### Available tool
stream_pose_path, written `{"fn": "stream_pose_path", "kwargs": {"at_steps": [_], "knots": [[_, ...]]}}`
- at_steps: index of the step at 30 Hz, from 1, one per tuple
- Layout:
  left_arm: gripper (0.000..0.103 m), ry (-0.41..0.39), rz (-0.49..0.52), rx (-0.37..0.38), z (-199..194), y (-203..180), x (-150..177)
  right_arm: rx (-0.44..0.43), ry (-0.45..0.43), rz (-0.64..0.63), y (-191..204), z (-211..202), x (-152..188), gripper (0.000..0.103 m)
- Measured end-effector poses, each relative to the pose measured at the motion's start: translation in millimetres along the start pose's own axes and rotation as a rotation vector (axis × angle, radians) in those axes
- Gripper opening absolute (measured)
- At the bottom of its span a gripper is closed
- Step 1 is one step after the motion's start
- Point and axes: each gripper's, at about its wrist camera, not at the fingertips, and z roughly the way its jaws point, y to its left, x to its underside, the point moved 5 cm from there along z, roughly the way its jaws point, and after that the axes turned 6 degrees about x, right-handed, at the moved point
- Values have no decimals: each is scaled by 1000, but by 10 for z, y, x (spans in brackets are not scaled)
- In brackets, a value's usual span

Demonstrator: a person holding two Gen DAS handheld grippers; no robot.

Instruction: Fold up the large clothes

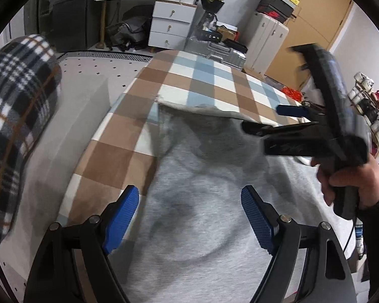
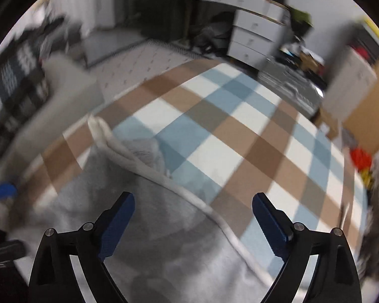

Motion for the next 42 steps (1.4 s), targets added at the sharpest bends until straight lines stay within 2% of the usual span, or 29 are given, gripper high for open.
{"fn": "stream_pose_path", "kwargs": {"at_steps": [2,4,9,11,13,14,17,20,22,23,24,26,27,29,31,33,34,35,38,40,42], "knots": [[80,6,-12,-5,15,53,-11,-21,12,-26,114,127,-32,95],[80,15,-26,-8,30,96,-16,-97,68,-15,227,336,-102,90],[80,34,-10,-20,86,122,-22,-181,74,6,378,459,-296,31],[80,45,-9,-11,106,114,-29,-170,45,1,425,432,-376,28],[80,47,-8,-4,112,104,-37,-170,14,50,386,433,-457,16],[80,46,-7,-5,110,107,-36,-173,-1,89,335,442,-501,4],[80,50,-6,-19,118,135,-25,-144,1,215,123,524,-567,2],[80,49,-19,-26,125,184,-34,-87,9,252,-17,542,-556,6],[80,52,-19,-38,149,206,-36,-69,-31,306,-223,320,-489,15],[80,58,-16,-37,162,202,-29,-73,-54,335,-314,201,-458,36],[80,64,-11,-33,177,190,-20,-83,-94,386,-456,-19,-368,71],[80,78,4,-25,200,146,4,-111,-156,457,-677,-453,-146,96],[80,84,12,-19,203,116,17,-127,-188,477,-770,-708,27,96],[80,99,43,9,219,3,64,-116,-191,480,-868,-1070,365,99],[80,128,97,46,250,-172,151,-58,-166,466,-884,-1396,861,103],[80,183,168,103,311,-371,274,7,-132,438,-816,-1511,1259,103],[80,239,204,171,367,-513,380,30,-90,425,-749,-1486,1491,103],[80,265,224,183,411,-570,442,43,-62,422,-710,-1442,1632,103],[80,264,362,56,529,-656,617,101,122,403,-490,-1014,2170,103],[80,244,388,32,530,-666,681,100,116,449,-417,-821,2293,103],[80,230,397,29,523,-650,716,109,105,516,-423,-753,2259,103]]}}
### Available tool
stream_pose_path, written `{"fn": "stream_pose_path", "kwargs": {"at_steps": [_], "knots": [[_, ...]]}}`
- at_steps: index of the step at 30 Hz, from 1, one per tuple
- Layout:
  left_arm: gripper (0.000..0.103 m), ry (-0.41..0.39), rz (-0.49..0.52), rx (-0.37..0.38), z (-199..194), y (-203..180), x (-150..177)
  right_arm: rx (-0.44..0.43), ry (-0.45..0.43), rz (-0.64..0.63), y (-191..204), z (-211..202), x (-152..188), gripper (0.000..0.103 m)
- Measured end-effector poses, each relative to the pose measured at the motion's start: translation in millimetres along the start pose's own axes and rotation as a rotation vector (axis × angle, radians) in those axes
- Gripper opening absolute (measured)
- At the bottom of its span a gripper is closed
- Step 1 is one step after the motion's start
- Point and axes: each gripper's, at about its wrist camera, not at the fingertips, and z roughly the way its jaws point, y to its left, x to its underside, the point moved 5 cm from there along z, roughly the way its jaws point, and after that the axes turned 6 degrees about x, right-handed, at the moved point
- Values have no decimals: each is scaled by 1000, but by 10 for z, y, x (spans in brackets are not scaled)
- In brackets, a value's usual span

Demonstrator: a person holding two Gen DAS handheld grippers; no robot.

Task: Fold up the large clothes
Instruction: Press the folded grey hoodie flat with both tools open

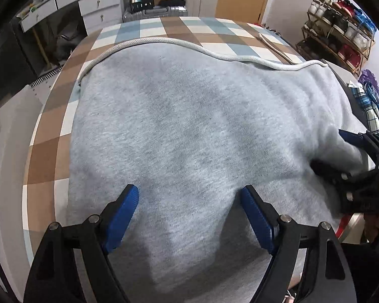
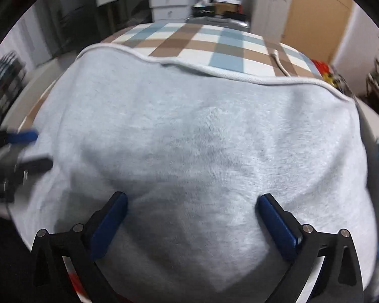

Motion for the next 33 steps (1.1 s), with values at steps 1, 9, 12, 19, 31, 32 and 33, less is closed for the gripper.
{"fn": "stream_pose_path", "kwargs": {"at_steps": [1,9,12,19,31,32,33], "knots": [[80,-6,9,-4,-3,-4,22,-2,-1,29,-5,12,-26,103],[80,-102,-25,109,-434,-201,55,-116,-227,248,-530,-780,222,103],[80,-123,-17,184,-464,-434,28,-39,-204,248,-691,-742,407,103],[89,49,-42,69,121,-482,65,72,-23,173,-673,-286,460,103],[90,-42,-158,237,-292,-451,-317,-50,-138,342,-963,-550,414,103],[90,-43,-152,220,-284,-474,-404,-66,-160,368,-999,-601,407,103],[90,-39,-141,176,-242,-502,-488,-85,-193,398,-1038,-665,385,103]]}}
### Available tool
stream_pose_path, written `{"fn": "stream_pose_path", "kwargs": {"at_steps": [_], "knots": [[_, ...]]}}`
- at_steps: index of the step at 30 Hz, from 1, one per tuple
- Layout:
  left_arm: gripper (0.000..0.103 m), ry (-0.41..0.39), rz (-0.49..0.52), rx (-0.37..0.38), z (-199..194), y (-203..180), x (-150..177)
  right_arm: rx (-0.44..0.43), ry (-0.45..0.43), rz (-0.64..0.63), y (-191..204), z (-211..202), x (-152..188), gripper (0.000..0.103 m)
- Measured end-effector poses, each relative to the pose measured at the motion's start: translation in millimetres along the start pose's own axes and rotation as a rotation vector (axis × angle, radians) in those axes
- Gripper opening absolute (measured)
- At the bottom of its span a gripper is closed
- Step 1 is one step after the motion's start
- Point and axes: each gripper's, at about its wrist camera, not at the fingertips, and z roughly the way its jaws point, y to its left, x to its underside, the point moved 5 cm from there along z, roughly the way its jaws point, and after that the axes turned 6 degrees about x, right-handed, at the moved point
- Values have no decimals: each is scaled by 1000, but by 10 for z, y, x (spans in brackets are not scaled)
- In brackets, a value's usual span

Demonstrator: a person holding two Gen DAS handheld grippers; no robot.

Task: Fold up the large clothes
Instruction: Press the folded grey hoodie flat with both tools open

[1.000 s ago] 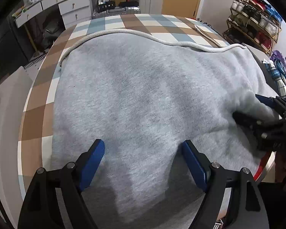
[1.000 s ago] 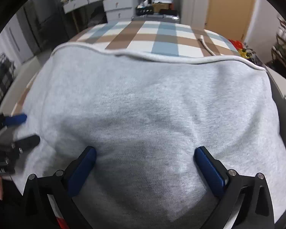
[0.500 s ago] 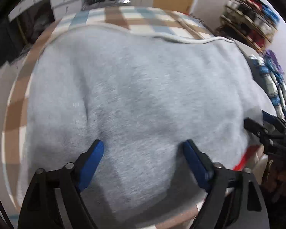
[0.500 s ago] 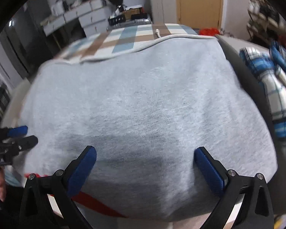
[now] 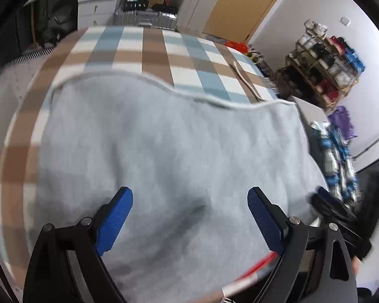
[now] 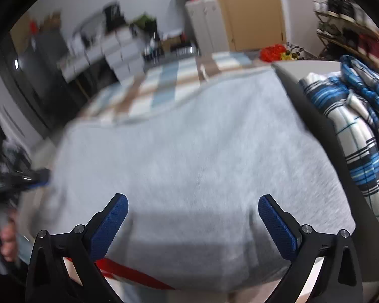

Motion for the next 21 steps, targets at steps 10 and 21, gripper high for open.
{"fn": "stream_pose_path", "kwargs": {"at_steps": [10,21], "knots": [[102,186,37,-180,824,187,-120,24,-44,-117,191,-80,55,103],[102,221,-31,-184,188,550,456,-19,-54,-76,180,-75,-2,103]]}}
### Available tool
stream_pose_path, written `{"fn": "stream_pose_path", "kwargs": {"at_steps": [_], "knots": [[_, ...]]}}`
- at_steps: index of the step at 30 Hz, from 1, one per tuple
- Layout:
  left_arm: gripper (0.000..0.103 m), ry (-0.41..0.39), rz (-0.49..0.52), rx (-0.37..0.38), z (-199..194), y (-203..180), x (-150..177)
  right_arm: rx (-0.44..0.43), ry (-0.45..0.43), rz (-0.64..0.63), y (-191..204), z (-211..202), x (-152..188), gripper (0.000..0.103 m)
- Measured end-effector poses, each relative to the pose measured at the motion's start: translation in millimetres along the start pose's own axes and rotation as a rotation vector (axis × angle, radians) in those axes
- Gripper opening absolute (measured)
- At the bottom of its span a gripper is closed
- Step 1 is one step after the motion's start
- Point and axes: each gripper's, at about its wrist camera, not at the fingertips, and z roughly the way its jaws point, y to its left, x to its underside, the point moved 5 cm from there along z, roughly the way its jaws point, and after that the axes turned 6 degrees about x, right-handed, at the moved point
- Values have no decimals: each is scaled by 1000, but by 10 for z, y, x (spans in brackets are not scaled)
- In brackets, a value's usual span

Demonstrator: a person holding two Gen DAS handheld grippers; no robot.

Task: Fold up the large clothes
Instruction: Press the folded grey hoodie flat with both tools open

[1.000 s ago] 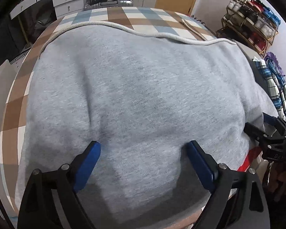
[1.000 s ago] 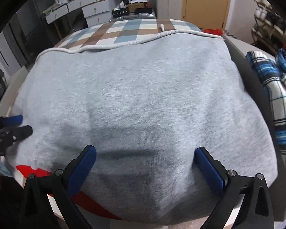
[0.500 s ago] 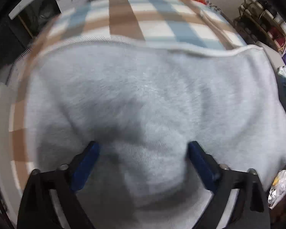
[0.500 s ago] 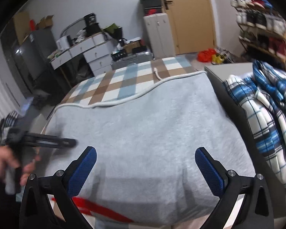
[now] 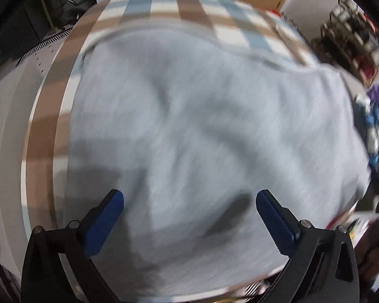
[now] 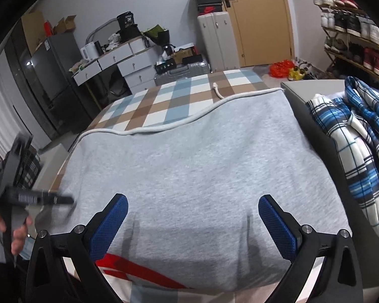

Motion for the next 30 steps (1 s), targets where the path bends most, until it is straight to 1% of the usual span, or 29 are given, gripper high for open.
{"fn": "stream_pose_path", "kwargs": {"at_steps": [1,2,3,4,5,8,10,12,13,14,15,16,17,18,19,20,21,22,23,24,25,26,27,28,30], "knots": [[102,7,-1,-18,79,71,45,2,3,-8,17,12,6,103],[102,-16,4,-9,108,108,75,4,6,-14,23,24,5,103],[102,-55,29,-11,115,108,112,7,12,-22,43,40,16,103],[102,-76,57,-26,117,92,140,6,16,-28,58,53,16,103],[102,-89,49,-28,114,91,156,6,18,-33,65,63,18,103],[102,-84,36,-50,81,81,214,32,27,-45,53,98,45,103],[102,-77,5,-69,-14,90,283,37,36,-28,1,113,59,103],[102,-109,9,-65,-114,96,356,33,38,3,-69,109,50,103],[102,-125,35,-94,-117,125,417,32,37,14,-89,106,47,103],[102,-105,51,-124,-38,158,418,30,40,31,-125,110,42,103],[102,-61,60,-131,77,216,481,30,44,40,-134,114,43,103],[102,-71,54,-115,99,239,519,26,51,48,-142,126,45,103],[102,-86,46,-118,56,268,512,21,60,52,-136,139,51,103],[102,-56,22,-112,45,294,510,18,67,52,-121,145,61,103],[102,-48,-7,-85,-8,286,484,19,68,50,-105,145,67,103],[101,-75,-29,-49,-96,252,449,22,68,47,-91,140,70,103],[101,-124,-42,-5,-232,176,381,25,64,44,-78,129,66,103],[101,-161,-31,39,-354,57,284,20,56,46,-70,111,53,103],[101,-177,-6,69,-428,-54,211,15,50,50,-68,99,42,103],[101,-189,30,76,-486,-217,92,9,40,59,-74,77,24,103],[101,-201,62,67,-506,-361,-31,7,35,64,-81,69,11,103],[102,-204,83,63,-522,-415,-76,5,32,67,-90,64,3,103],[102,-191,102,53,-445,-543,-180,5,32,69,-106,60,3,103],[102,-170,106,44,-362,-565,-211,7,34,71,-124,60,10,103],[101,-85,71,53,-32,-546,-228,13,42,76,-166,64,32,103]]}}
